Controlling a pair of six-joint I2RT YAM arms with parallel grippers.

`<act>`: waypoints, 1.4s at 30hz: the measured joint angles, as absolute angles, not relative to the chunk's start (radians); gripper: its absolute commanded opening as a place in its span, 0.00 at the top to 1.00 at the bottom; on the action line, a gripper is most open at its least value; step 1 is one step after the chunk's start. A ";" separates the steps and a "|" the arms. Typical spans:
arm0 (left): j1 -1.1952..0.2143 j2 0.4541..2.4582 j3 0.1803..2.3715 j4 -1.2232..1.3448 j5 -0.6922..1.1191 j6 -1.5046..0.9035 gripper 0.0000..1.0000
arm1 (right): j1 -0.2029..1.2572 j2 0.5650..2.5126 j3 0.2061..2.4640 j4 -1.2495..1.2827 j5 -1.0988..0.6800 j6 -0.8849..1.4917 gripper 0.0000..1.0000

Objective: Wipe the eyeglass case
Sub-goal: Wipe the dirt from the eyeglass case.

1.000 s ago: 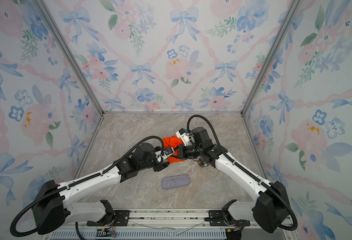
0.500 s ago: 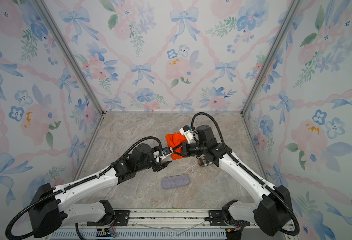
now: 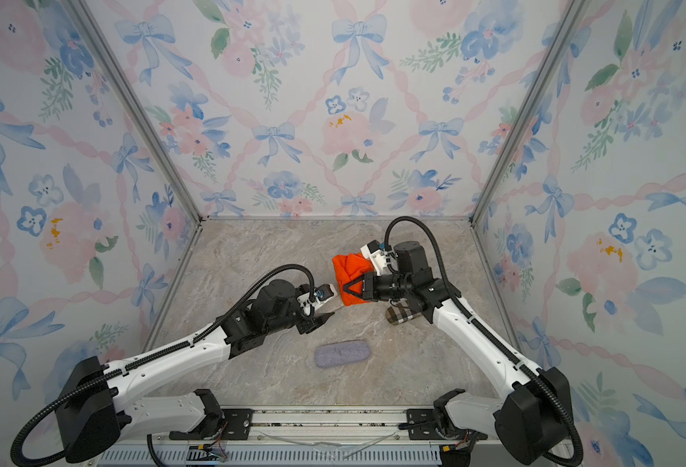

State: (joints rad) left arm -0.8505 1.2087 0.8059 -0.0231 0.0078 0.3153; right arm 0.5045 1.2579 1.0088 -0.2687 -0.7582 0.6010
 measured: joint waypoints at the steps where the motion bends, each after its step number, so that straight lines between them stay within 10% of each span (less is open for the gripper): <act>1: -0.850 1.209 0.806 -0.023 0.008 0.313 0.73 | 0.534 1.269 1.003 -0.251 -0.757 0.614 1.00; 15: -0.886 1.222 0.902 -0.090 -0.102 0.455 0.73 | 0.210 1.195 1.156 -0.497 -0.732 0.529 1.00; 34: -1.075 1.215 0.741 0.311 -0.530 1.250 0.72 | 0.459 1.306 1.308 -0.495 -0.733 0.609 1.00; 42: -1.080 1.236 0.718 0.328 -0.541 1.326 0.72 | 0.308 1.337 1.225 -0.542 -0.813 0.568 1.00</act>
State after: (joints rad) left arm -1.0798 1.2362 0.7181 0.3283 -0.5411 1.3258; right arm 0.3084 1.3369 1.2255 -0.5415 -0.8131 0.5682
